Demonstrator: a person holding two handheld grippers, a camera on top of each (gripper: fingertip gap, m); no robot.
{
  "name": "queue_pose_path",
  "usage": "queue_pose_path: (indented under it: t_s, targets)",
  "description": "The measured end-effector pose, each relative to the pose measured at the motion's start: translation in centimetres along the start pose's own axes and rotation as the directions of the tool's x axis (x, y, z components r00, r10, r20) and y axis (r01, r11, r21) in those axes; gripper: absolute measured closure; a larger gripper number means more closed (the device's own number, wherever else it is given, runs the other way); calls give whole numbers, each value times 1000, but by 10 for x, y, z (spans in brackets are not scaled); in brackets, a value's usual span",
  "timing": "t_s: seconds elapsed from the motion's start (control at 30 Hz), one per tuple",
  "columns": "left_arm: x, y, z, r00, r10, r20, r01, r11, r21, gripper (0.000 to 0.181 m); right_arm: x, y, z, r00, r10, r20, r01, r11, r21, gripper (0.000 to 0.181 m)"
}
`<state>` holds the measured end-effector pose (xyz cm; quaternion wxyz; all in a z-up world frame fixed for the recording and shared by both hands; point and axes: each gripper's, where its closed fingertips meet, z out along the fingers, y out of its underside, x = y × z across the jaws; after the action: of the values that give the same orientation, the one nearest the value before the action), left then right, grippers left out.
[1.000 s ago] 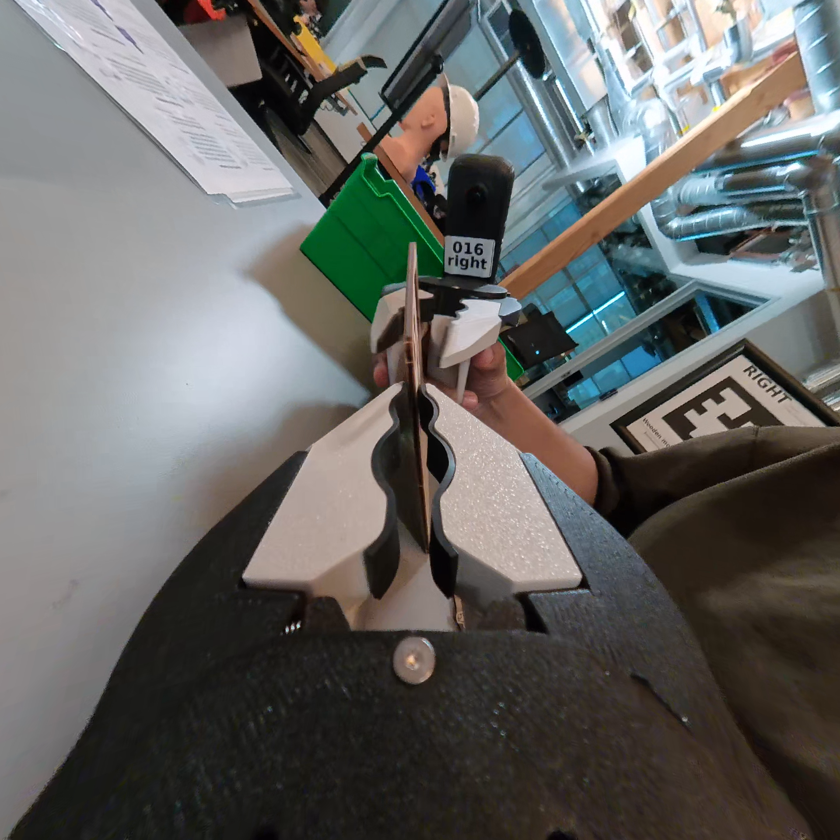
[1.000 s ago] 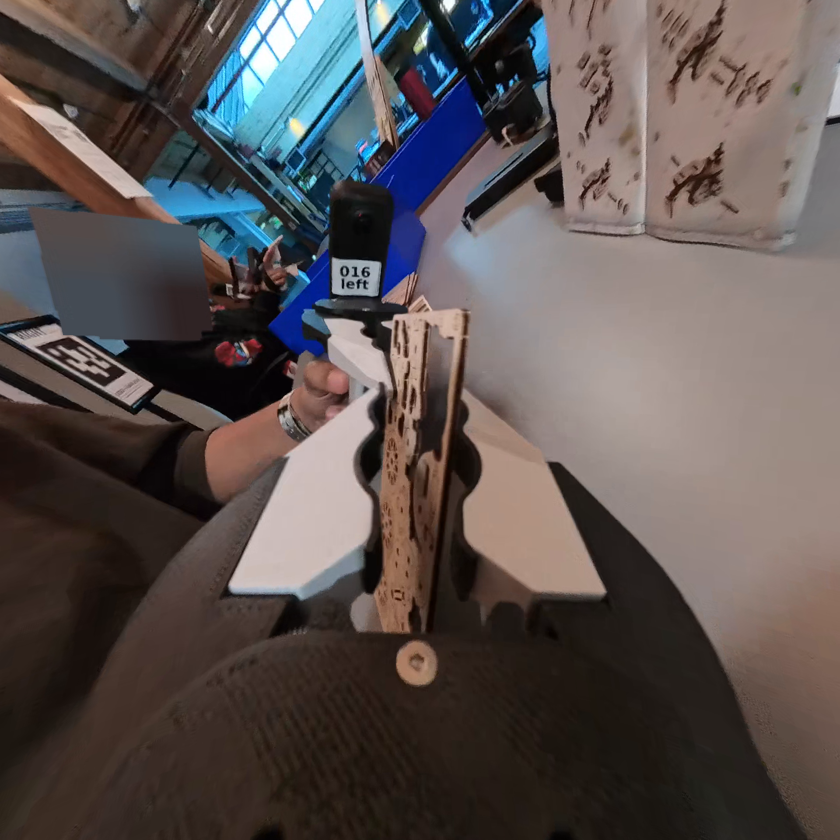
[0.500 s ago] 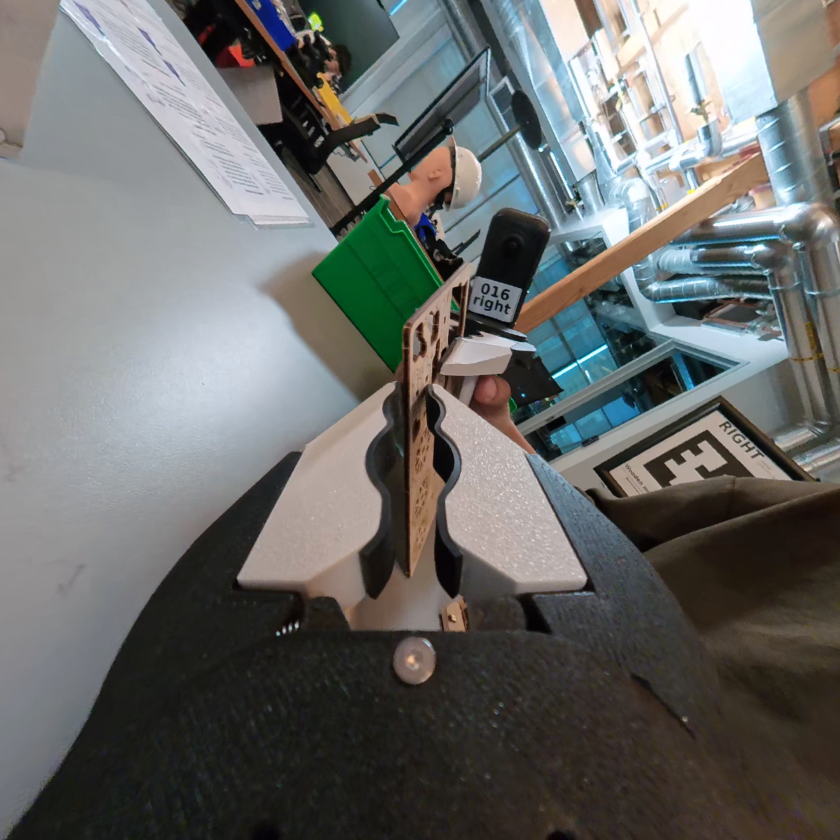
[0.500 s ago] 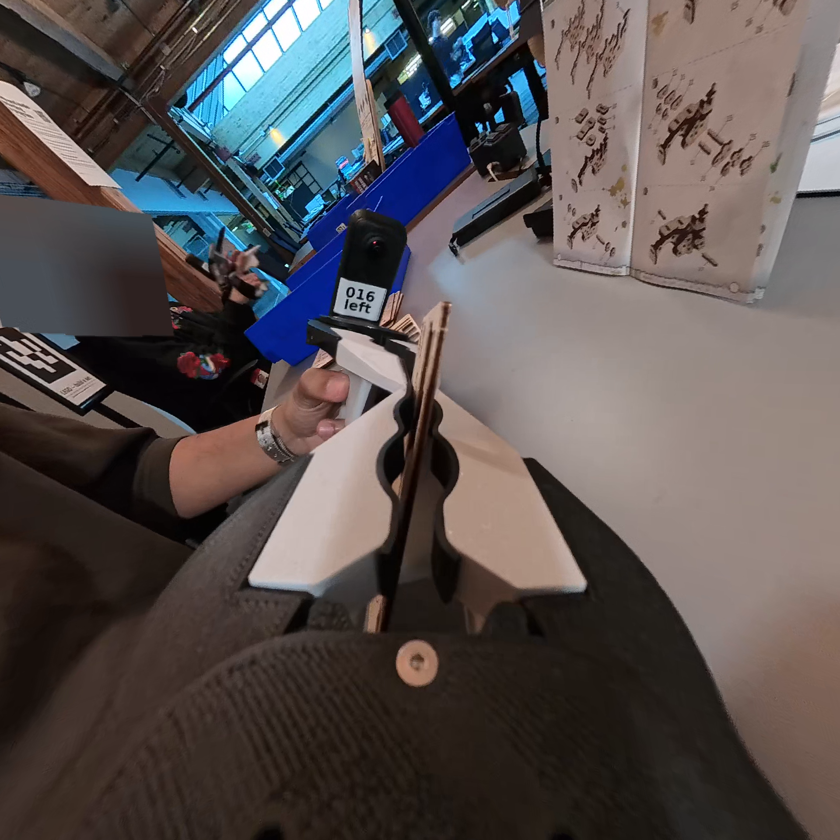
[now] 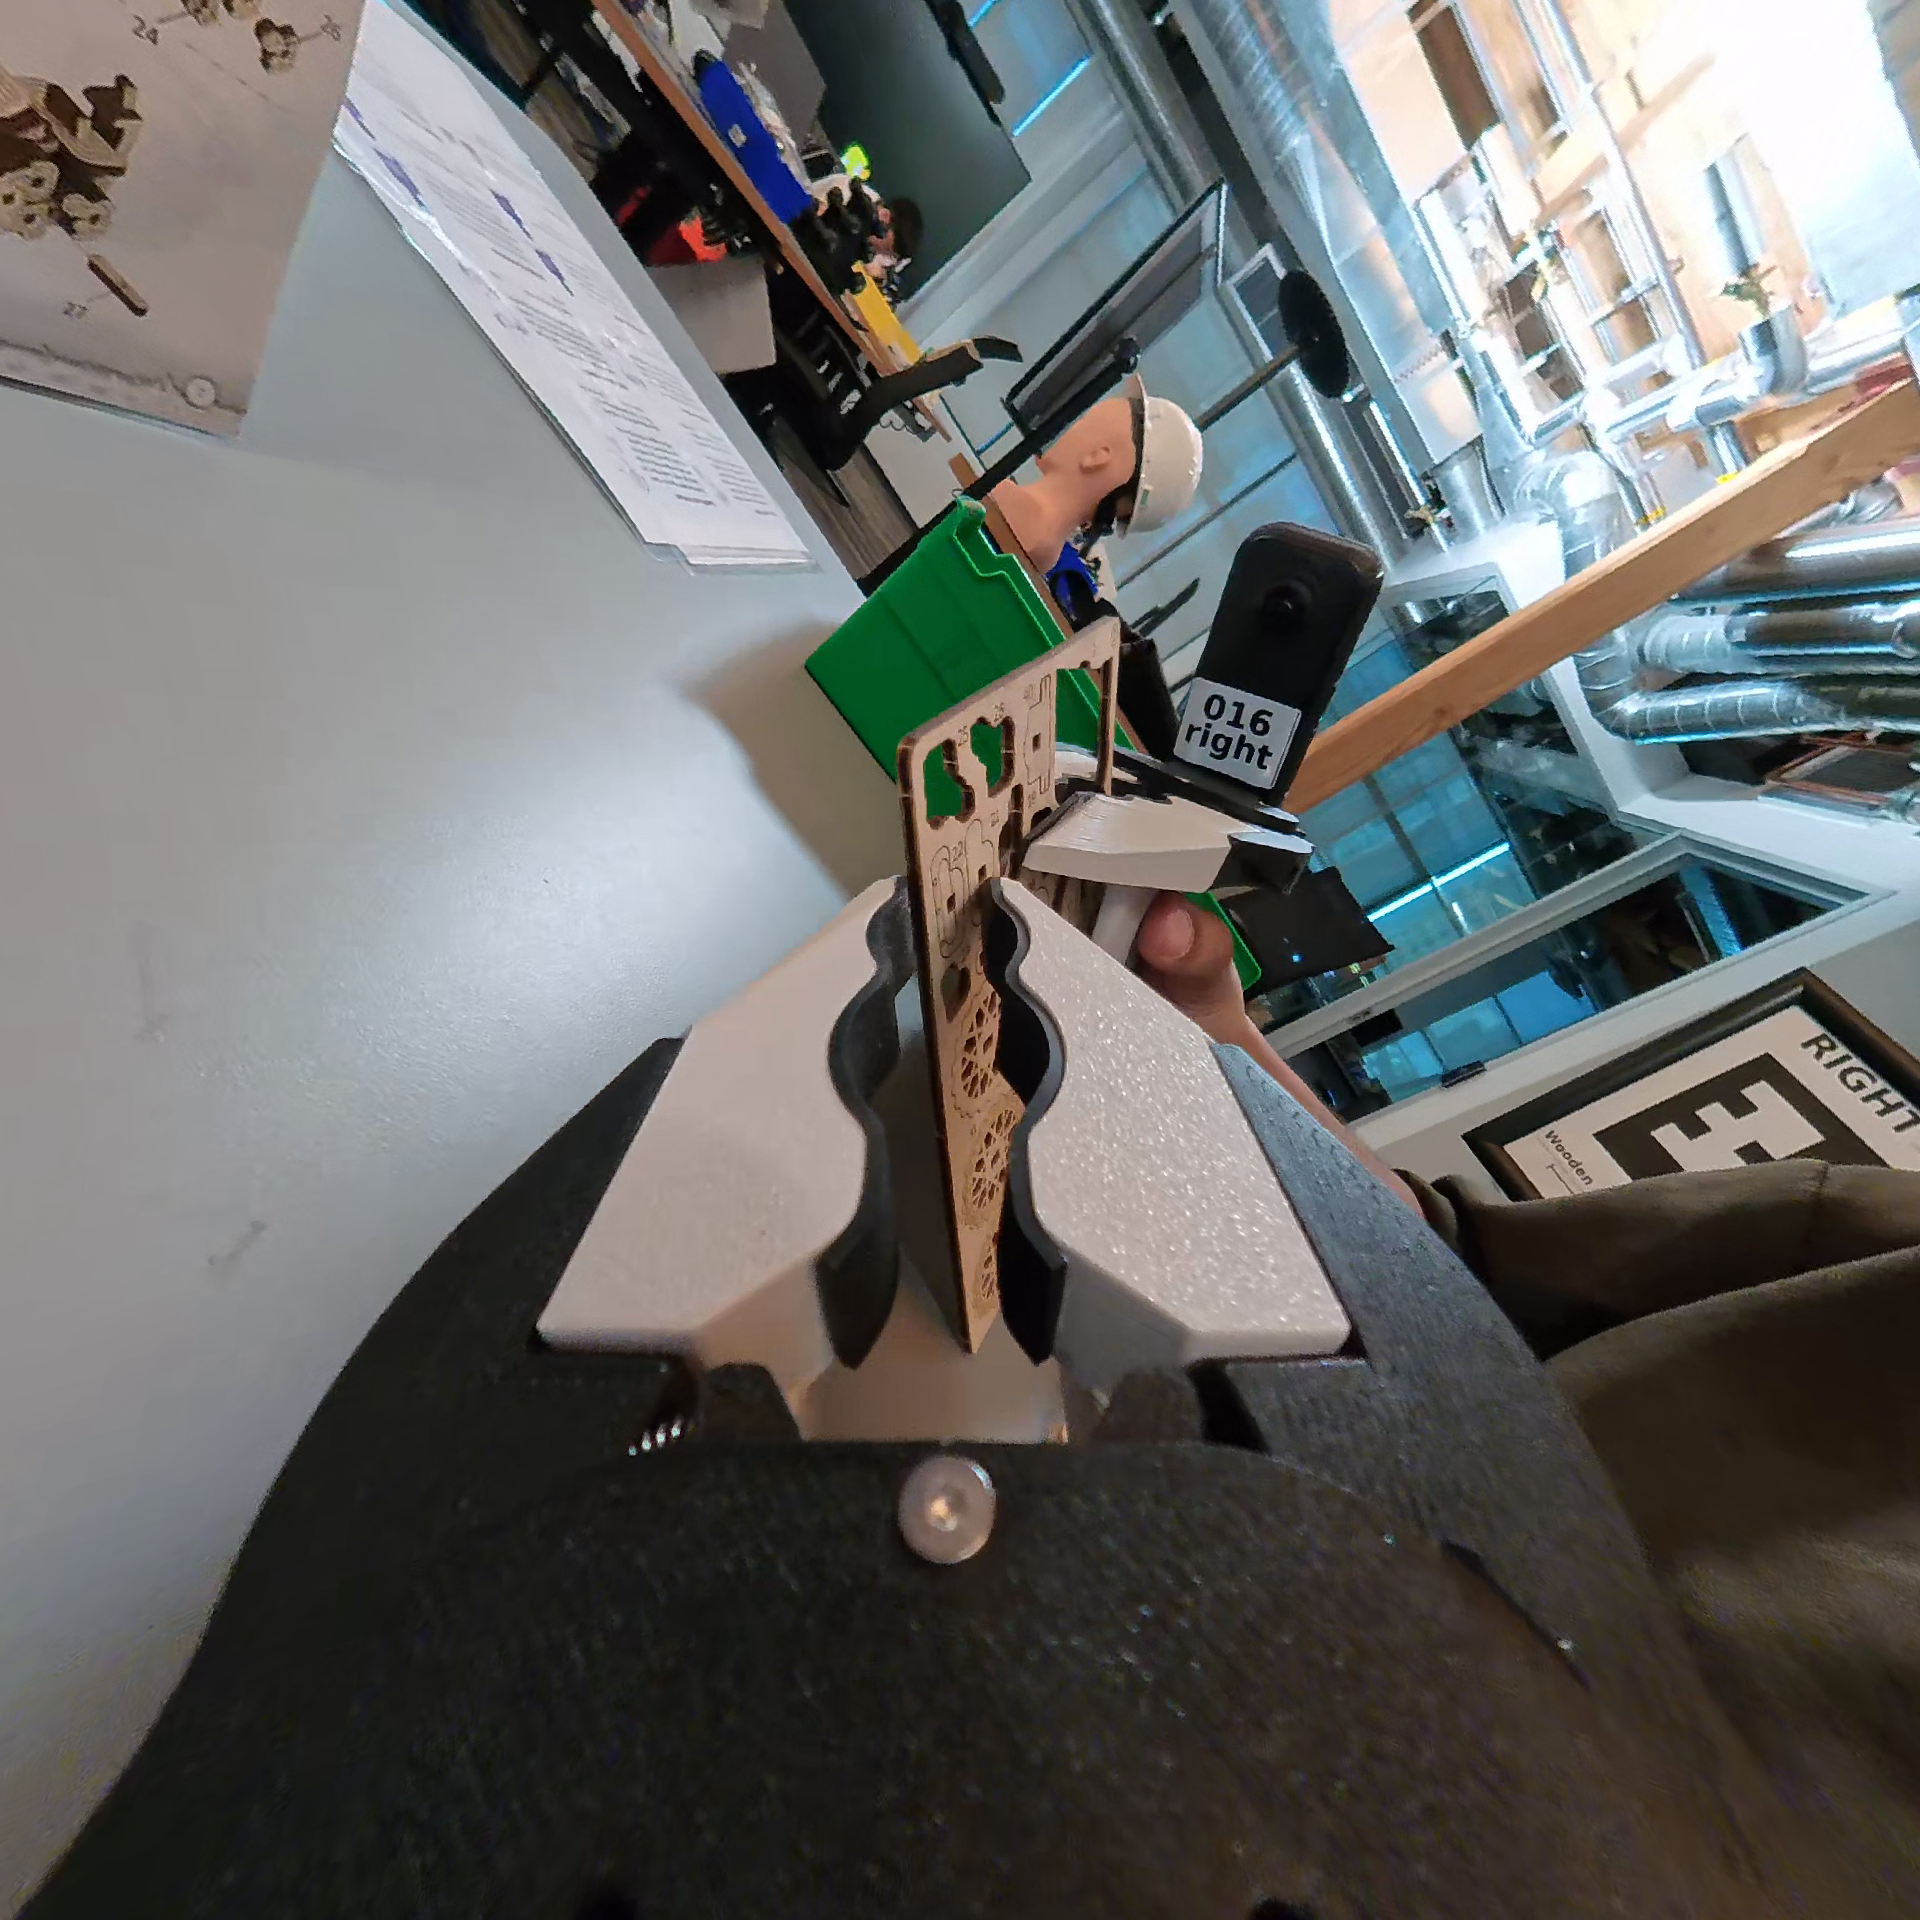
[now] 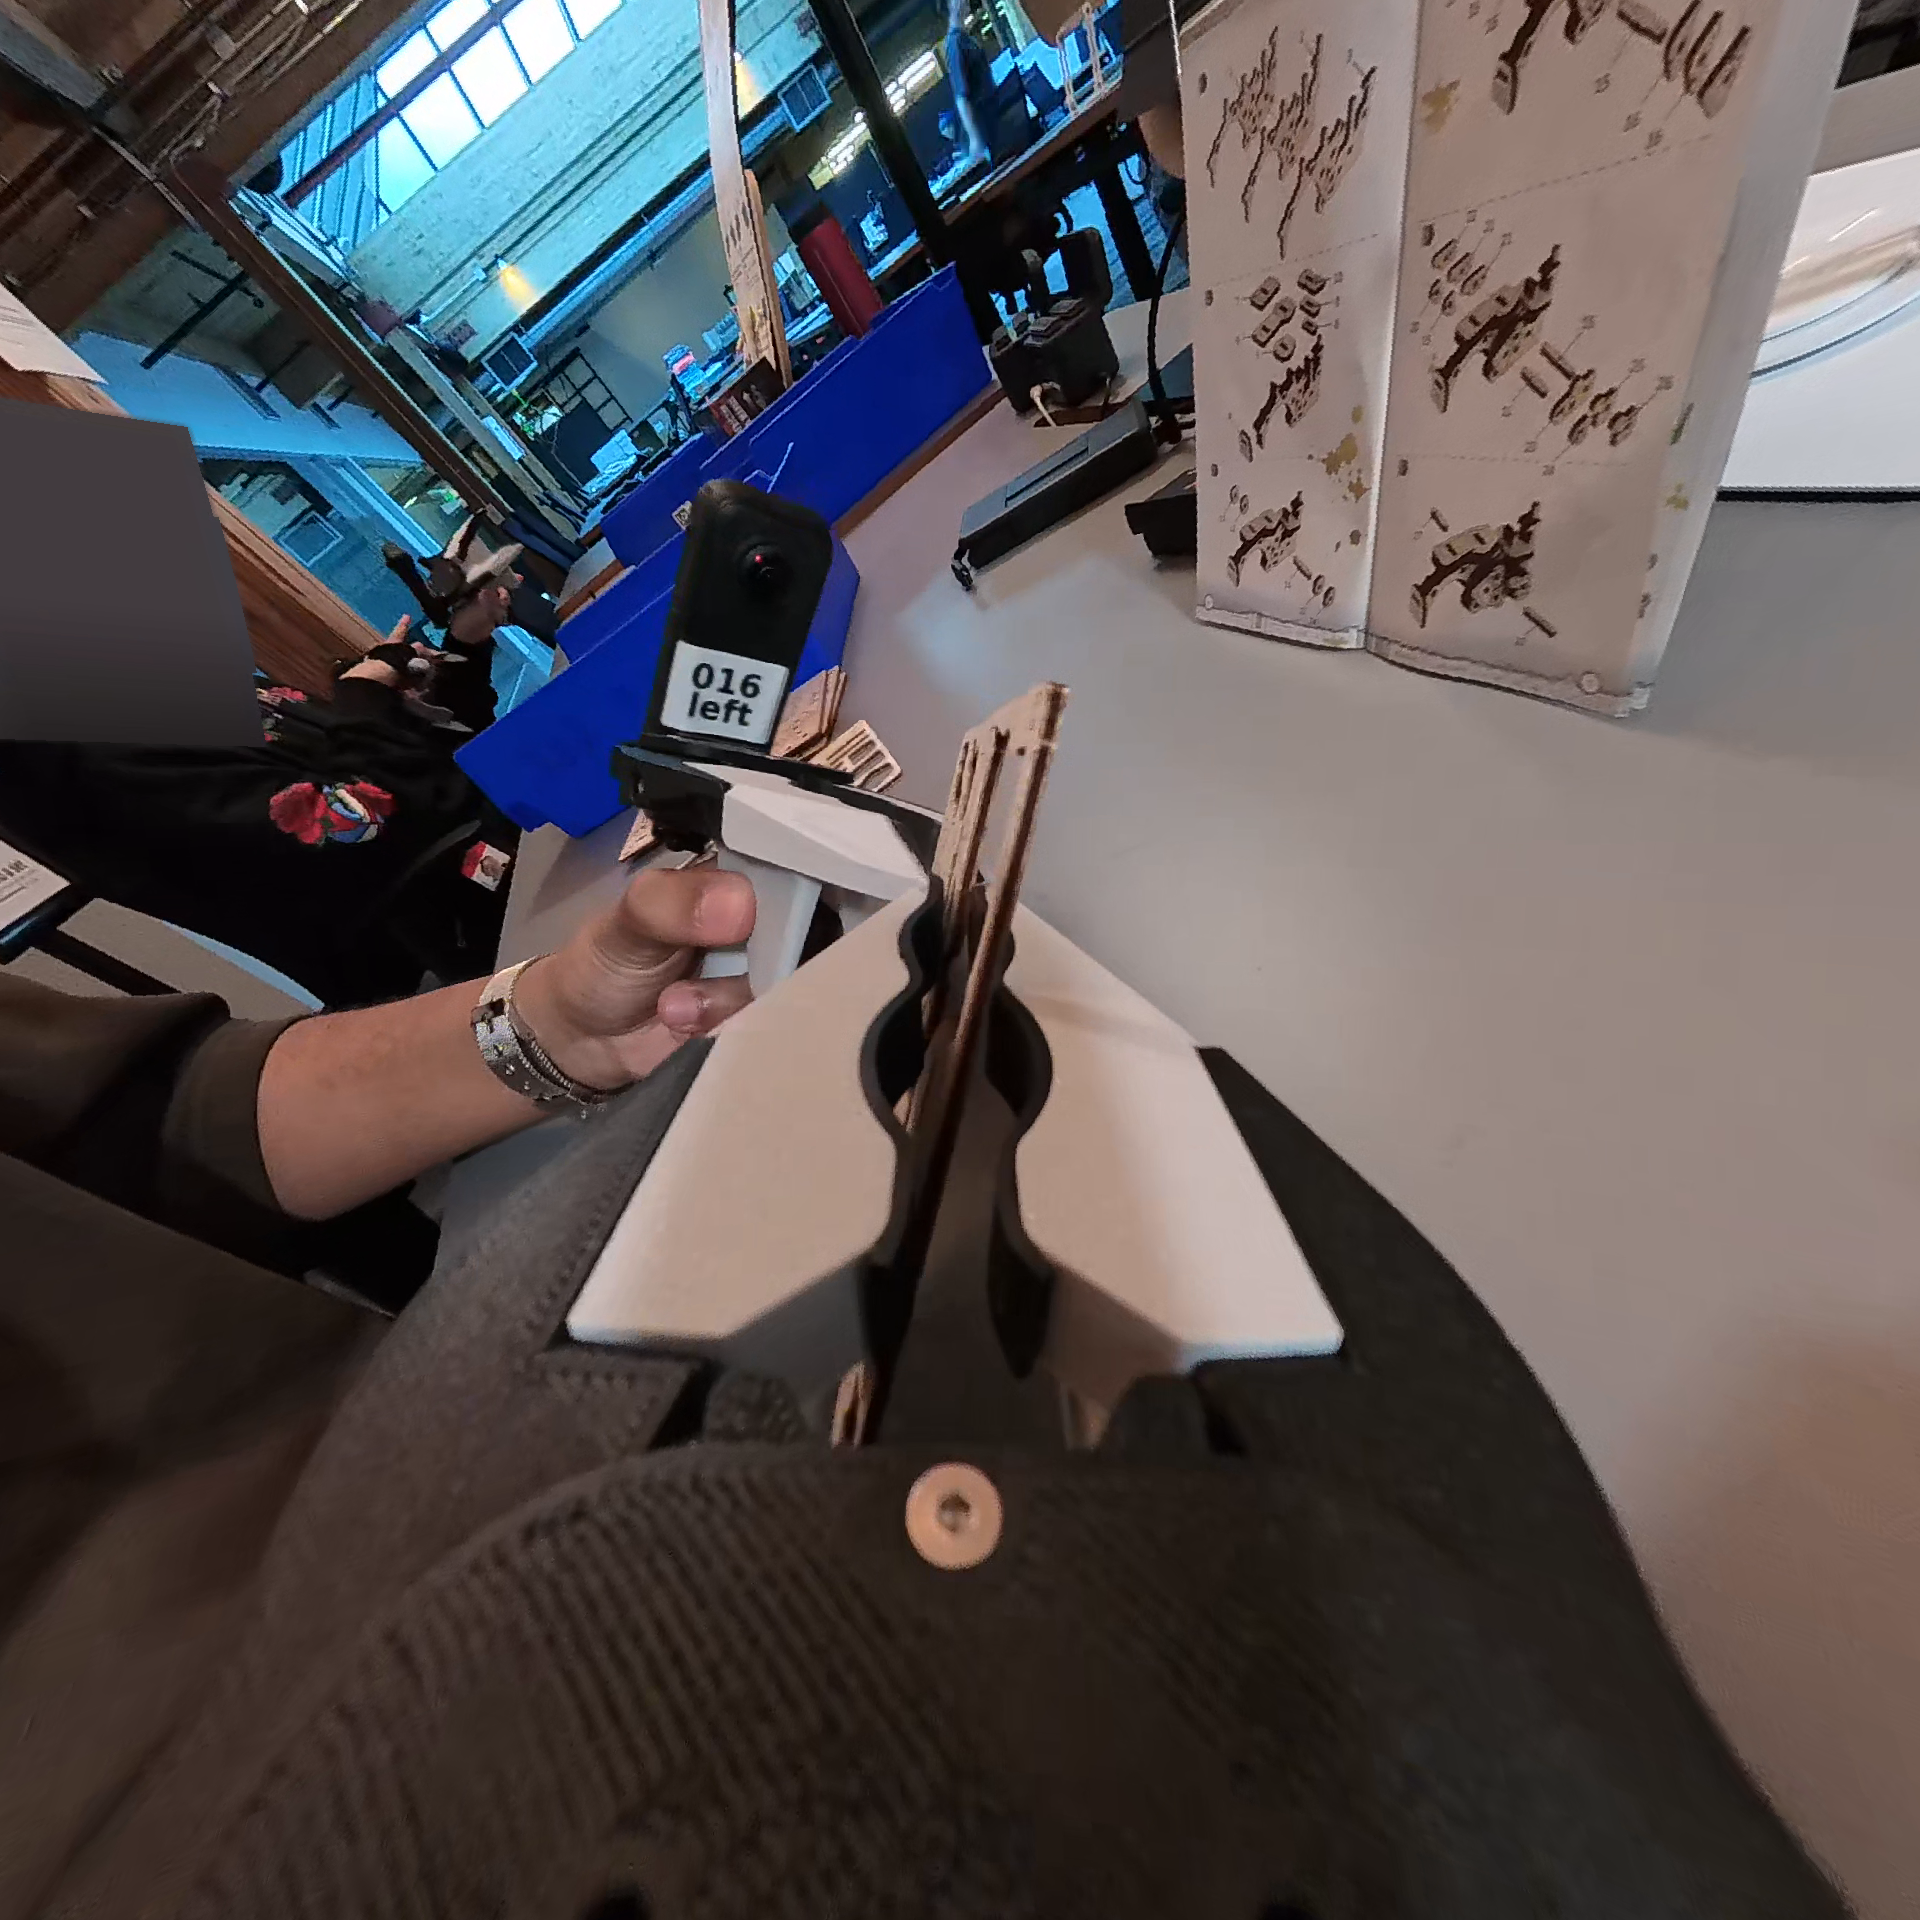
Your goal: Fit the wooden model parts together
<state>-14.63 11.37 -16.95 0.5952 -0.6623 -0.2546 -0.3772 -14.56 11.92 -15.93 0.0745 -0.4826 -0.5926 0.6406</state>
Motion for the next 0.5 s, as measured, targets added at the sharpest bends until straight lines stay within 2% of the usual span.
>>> queue_pose_path:
  t_s: [0.03,0.23,0.5]
  targets:
    - [0,0,0,1000,1,5,-1,1000,2,171,0,0,0,1000,6,1,-6,1000,0,179]
    - [-4,0,0,999,-10,33,9,1000,6,171,4,1,2,1000,12,-16,-12,1000,-3,179]
    - [-6,1,-1,993,52,109,-51,999,-14,170,6,2,3,999,26,-23,-26,1000,-6,178]
